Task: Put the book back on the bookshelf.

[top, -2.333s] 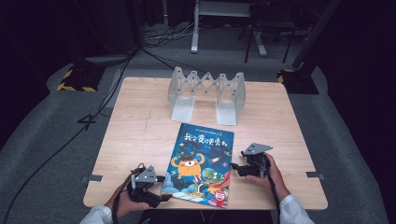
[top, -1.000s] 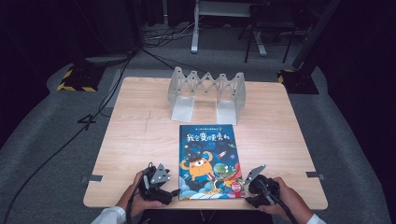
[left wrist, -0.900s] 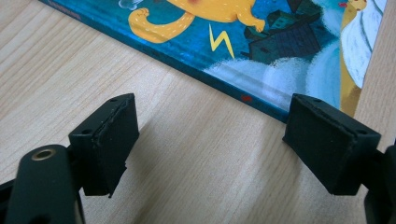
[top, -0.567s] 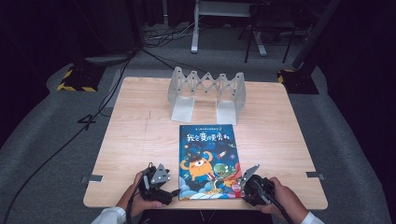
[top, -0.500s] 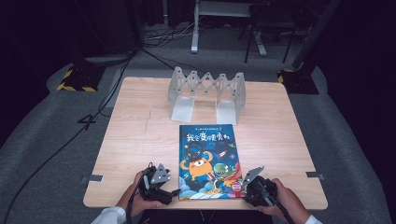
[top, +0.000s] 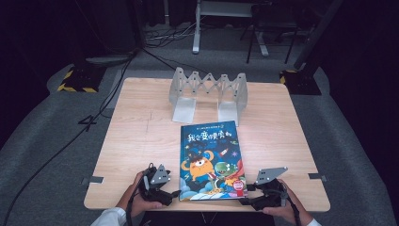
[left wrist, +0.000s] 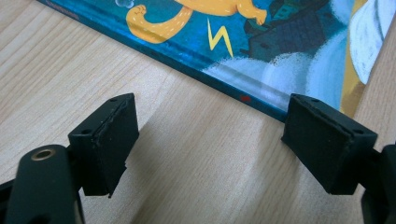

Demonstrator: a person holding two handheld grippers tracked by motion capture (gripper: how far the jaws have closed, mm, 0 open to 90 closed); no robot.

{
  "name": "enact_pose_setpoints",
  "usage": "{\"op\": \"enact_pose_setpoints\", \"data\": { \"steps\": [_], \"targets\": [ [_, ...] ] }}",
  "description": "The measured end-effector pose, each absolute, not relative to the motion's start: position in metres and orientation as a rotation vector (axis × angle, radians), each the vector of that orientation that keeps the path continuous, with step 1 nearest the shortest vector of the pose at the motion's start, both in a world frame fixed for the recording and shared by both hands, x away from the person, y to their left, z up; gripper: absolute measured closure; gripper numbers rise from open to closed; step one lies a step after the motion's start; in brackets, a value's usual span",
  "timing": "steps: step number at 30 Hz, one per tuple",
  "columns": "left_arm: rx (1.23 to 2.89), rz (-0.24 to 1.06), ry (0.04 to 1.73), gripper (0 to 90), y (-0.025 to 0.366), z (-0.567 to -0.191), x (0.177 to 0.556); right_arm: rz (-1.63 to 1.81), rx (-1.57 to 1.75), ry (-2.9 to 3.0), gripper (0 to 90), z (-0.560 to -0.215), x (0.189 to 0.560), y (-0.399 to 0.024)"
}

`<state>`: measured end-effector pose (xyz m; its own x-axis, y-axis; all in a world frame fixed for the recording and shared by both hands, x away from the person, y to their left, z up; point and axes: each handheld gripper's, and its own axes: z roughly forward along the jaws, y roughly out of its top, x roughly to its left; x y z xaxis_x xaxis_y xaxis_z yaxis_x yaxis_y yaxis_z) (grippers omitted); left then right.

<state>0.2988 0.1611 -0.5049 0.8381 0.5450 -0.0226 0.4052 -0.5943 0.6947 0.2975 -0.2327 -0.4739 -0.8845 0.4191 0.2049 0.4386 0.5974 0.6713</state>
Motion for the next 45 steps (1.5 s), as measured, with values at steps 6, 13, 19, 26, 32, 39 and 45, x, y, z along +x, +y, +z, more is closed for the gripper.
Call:
{"op": "enact_pose_setpoints", "data": {
  "steps": [6,13,19,26,32,39,45],
  "targets": [
    [2.285,0.248,0.689,18.5,0.161,-0.505,0.299,-1.278,-0.746,-2.675,33.9,-0.465,0.31,-0.231],
    [2.285,0.248,0.689,18.5,0.161,-0.505,0.299,-1.332,-0.704,-2.617,29.8,-0.451,0.326,-0.221],
    [2.286,0.249,0.689,18.6,0.161,-0.505,0.299,-1.327,-0.757,-2.631,30.5,-0.447,0.345,-0.214],
    [2.285,0.248,0.689,18.6,0.161,-0.505,0.299,-1.322,-0.79,-2.6,31.1,-0.455,0.368,-0.211],
    [2.286,0.248,0.688,18.5,0.161,-0.505,0.299,-1.35,-0.755,-2.56,31.7,-0.463,0.384,-0.21],
    [2.286,0.248,0.685,18.5,0.161,-0.505,0.299,-1.397,-0.748,-2.48,44.1,-0.472,0.394,-0.205],
    [2.292,0.248,0.678,18.6,0.162,-0.504,0.3,-1.494,-0.676,-2.464,48.8,-0.466,0.386,-0.206]
  ]
}}
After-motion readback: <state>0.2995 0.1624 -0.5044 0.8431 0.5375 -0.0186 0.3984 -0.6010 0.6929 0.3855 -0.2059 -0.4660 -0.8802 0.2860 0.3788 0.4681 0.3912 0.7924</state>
